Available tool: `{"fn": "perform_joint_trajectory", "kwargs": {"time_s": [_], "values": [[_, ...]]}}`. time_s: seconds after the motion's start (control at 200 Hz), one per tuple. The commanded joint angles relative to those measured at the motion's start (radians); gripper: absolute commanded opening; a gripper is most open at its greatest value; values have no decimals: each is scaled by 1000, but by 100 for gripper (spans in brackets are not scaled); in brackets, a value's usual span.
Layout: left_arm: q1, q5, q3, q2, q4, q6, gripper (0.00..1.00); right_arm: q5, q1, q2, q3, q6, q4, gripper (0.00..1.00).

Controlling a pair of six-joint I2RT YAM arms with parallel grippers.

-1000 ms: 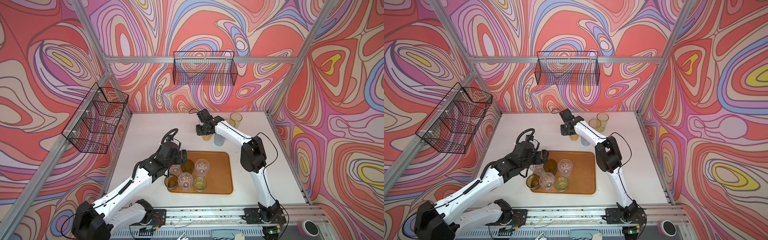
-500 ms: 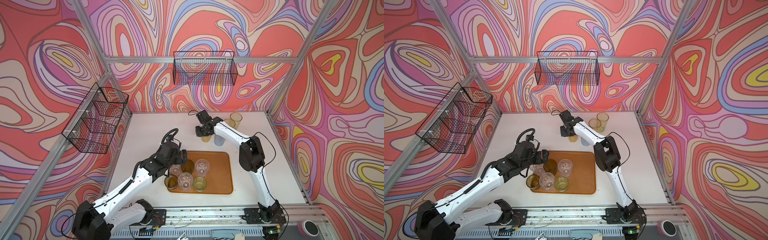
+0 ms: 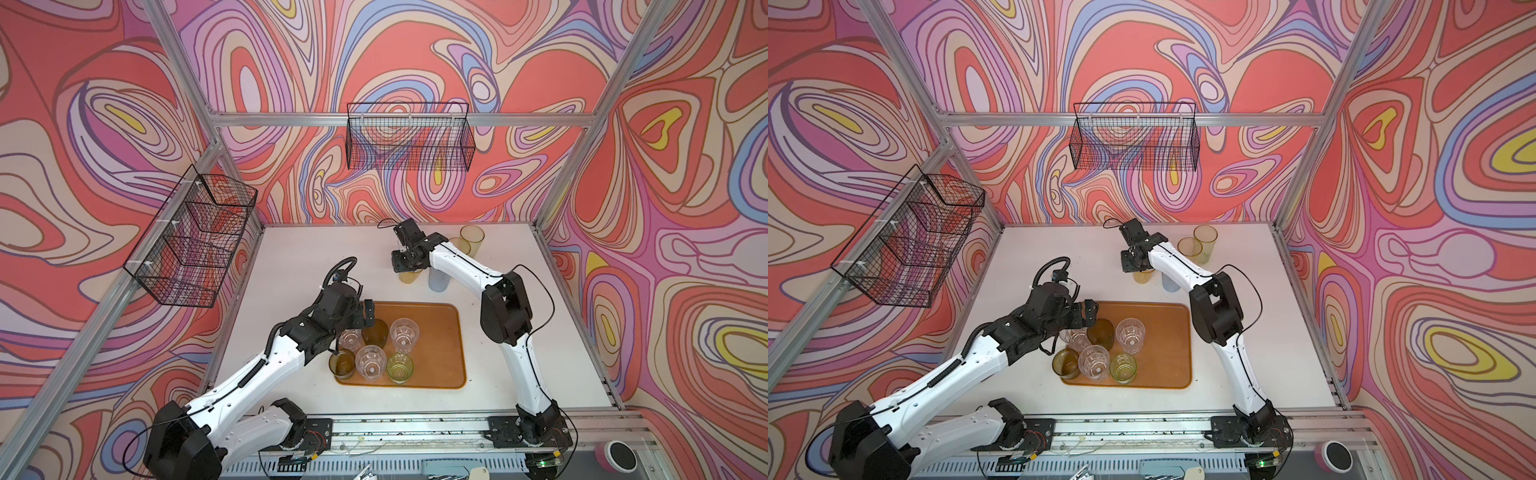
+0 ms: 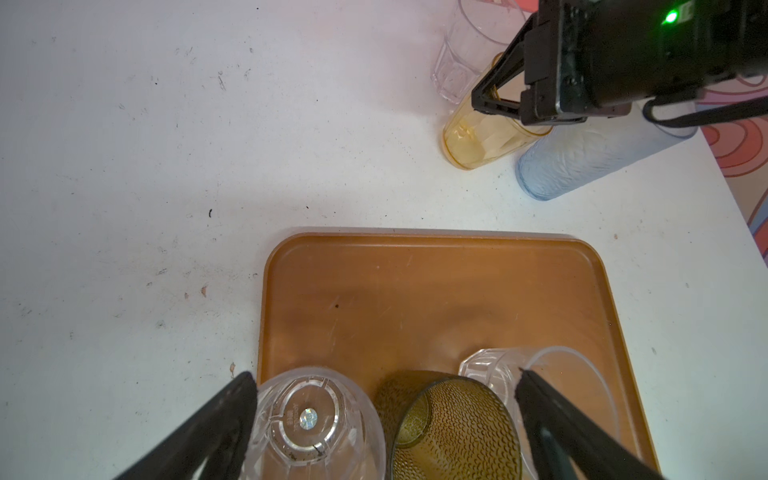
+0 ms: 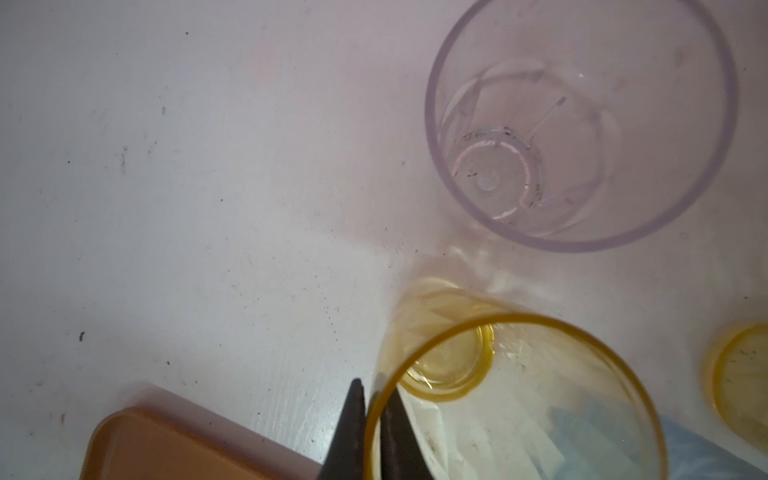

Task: Place the glasses into the tray
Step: 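Lower the right gripper onto the yellow glass rim and close, then lift the yellow glass with the right gripper and carry it toward the tray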

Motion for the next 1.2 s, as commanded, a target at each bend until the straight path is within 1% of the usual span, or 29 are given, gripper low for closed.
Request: {"fn": "perform_joint_trajectory", "kwargs": {"time_s": [0.0,0.265,0.511,0.731,0.937,1.192], "values": [[7,8,-6,5,26,-13,100,-43,-3,-31,-36,15,7,0],[7,15,-1,5,18,-13,100,-44,-2,-96,-72,34,23,0],[7,13,-4,-16,10,-30,100,-94,6,-170,-115,50,47,0],[10,25,46,-15,-45,-43,100,-96,19,-239,-162,55,67,0],[21,4,61,-62,-58,-55,100,-105,35,-305,-214,56,101,0],[24,0,65,-126,-98,-89,100,-100,62,-388,-258,47,103,0]]}}
